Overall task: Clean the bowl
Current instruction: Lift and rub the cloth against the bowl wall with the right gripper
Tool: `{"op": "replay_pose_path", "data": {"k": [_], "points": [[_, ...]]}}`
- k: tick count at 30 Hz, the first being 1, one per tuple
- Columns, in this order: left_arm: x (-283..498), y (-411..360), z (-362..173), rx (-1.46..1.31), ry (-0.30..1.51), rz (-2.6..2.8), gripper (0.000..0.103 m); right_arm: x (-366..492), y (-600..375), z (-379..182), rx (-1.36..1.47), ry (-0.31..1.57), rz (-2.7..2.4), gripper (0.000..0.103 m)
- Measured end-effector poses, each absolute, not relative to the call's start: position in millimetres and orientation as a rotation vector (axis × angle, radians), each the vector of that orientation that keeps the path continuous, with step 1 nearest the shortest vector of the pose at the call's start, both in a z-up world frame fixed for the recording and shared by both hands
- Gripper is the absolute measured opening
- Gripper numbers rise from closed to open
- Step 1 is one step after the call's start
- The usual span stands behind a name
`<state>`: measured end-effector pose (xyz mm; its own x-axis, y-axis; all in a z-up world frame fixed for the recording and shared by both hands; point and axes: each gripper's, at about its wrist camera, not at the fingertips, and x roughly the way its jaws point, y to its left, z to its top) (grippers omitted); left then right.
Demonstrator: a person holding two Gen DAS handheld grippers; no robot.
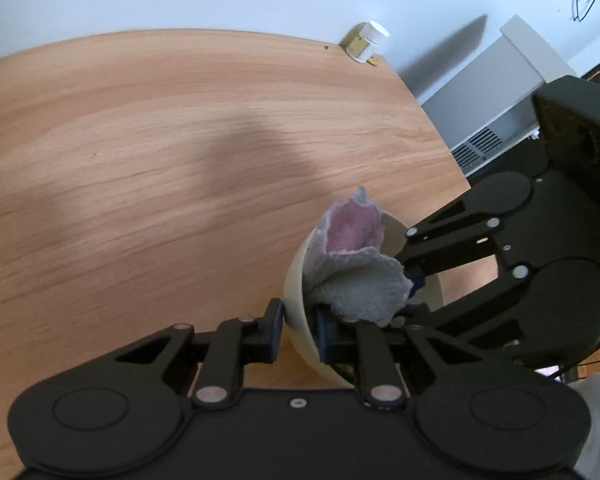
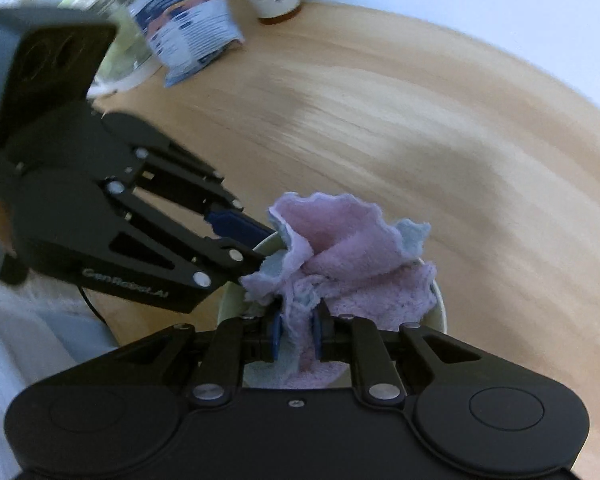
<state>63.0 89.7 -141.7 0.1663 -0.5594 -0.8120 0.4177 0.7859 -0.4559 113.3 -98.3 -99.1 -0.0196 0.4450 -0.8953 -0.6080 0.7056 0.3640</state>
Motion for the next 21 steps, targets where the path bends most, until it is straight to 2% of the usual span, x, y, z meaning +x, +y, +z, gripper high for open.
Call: {"op": "replay_pose_path", "data": {"k": [2, 8, 13, 16, 21], "points": [[63, 88, -142, -0.135, 1.224, -0.692, 0.015, 116, -101, -101, -0.1, 1.371, 0.835, 0.018], [66, 82, -144, -0.101, 1.228, -0.696, 0.016, 108, -87, -108, -0.191, 1.369, 0.841, 0.018], [63, 76, -142, -0.014, 1.186, -0.659, 0.017, 103, -76, -113, -0.306, 1.383, 0.796, 0.017], [64, 72, -140, 0.024, 1.186, -0.66, 0.016, 98, -71, -110, -0.335, 1.448, 0.79, 0.016], [60, 65, -137, 0.086, 1.163, -0.677, 0.013, 83, -63, -102, -0.497, 1.439, 0.777, 0.016]]}}
